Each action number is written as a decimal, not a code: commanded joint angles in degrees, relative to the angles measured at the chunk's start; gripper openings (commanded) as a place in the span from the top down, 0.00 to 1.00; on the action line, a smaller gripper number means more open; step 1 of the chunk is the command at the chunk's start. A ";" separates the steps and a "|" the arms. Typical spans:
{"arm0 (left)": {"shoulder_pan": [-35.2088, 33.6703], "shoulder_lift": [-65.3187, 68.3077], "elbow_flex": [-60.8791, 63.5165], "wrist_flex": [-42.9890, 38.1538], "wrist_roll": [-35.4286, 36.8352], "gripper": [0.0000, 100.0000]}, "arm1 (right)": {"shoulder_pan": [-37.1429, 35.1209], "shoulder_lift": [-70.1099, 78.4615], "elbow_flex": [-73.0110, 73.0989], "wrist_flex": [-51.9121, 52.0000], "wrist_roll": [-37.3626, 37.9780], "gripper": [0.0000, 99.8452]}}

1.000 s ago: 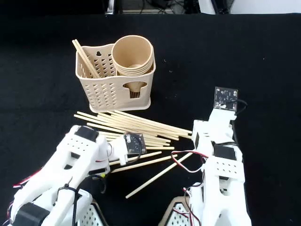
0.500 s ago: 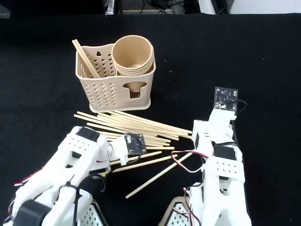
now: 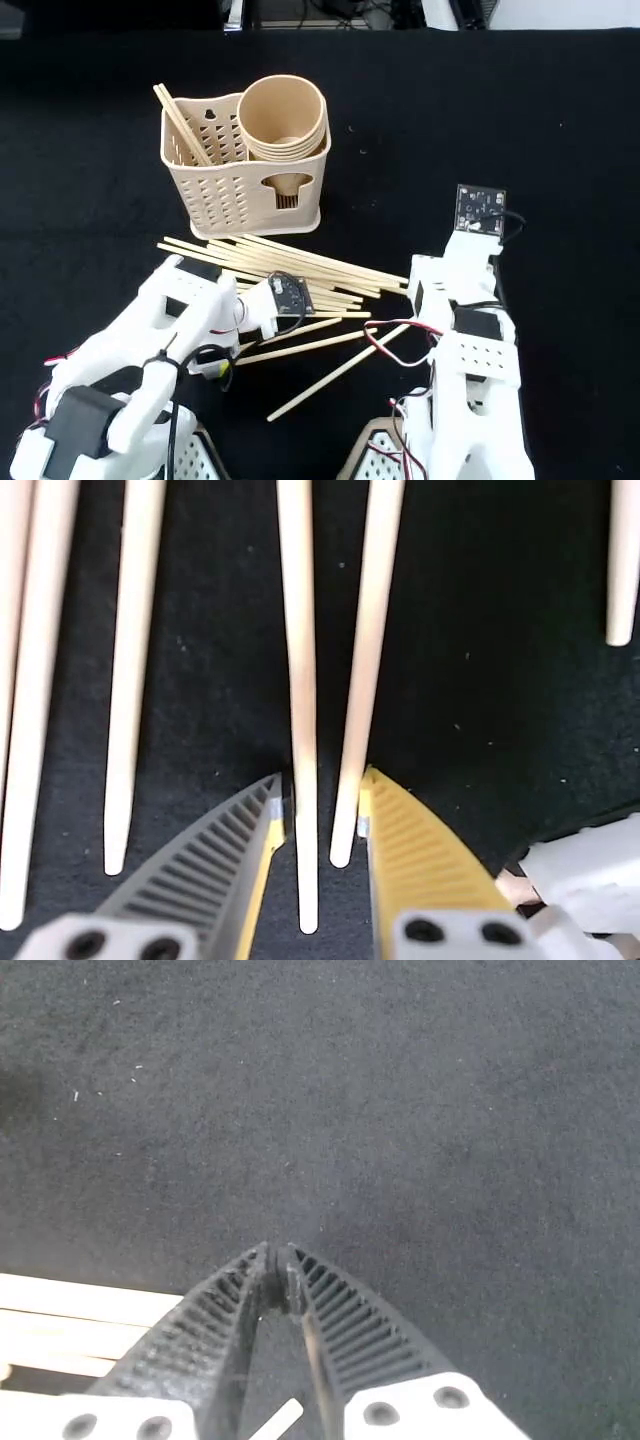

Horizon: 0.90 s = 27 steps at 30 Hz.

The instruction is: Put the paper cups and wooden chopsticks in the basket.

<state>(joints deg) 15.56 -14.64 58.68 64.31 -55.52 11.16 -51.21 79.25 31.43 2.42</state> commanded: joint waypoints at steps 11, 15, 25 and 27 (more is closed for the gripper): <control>0.75 0.18 -1.36 -0.79 0.44 0.95 | -0.70 -1.27 -0.57 -1.23 0.70 0.98; 0.75 -0.09 -1.19 -0.53 0.44 0.95 | -0.70 -1.27 -0.57 -1.23 0.70 0.98; 0.84 -18.73 0.75 10.37 -0.53 0.97 | -0.70 -1.27 -0.57 -1.23 0.70 0.98; 0.75 -22.07 0.75 13.45 -1.49 0.97 | -0.70 -1.27 -0.57 -1.23 0.70 0.98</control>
<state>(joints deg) 15.82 -31.43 59.56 73.54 -55.87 11.16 -51.21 79.25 31.43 2.42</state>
